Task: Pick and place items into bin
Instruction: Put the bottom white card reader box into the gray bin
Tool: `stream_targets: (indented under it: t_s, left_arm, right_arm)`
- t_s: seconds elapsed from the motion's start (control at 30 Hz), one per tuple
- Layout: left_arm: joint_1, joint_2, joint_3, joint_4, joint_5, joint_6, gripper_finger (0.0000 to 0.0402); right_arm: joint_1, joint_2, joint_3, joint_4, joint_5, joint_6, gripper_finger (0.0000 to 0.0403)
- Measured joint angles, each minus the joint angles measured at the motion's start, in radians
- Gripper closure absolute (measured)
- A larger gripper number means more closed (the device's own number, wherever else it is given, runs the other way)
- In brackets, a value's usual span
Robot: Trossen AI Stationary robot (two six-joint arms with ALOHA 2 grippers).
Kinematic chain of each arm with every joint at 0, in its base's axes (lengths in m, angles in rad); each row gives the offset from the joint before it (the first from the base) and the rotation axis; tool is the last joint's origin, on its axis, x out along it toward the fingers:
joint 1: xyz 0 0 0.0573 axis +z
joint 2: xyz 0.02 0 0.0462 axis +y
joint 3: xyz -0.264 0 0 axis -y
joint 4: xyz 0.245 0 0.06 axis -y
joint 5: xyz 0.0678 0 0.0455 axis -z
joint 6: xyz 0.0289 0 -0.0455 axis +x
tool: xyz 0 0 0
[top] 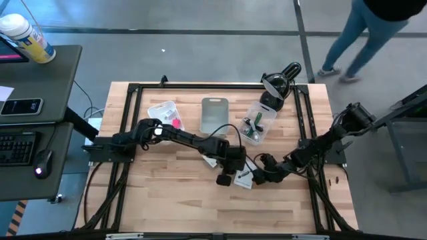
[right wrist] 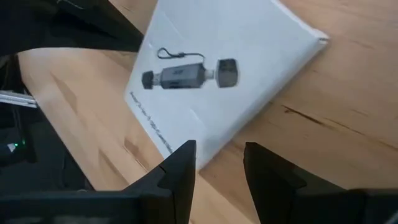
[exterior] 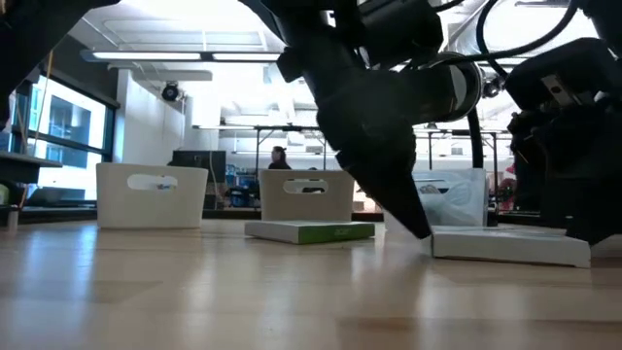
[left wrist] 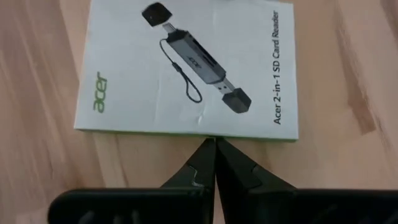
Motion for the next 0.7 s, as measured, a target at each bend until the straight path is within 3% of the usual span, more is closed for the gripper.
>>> stream_targets:
  t_s: [0.37, 0.7]
  left_arm:
    - [0.004, -0.001, 0.0, -0.02, -0.006, 0.005, 0.0401]
    - [0.0, 0.036, 0.003, 0.043, 0.085, -0.05, 0.0402]
  right_arm:
    - [-0.006, -0.003, 0.003, -0.088, -0.063, 0.04, 0.0275]
    - [-0.054, 0.0, 0.0, -0.052, -0.038, -0.003, 0.0275]
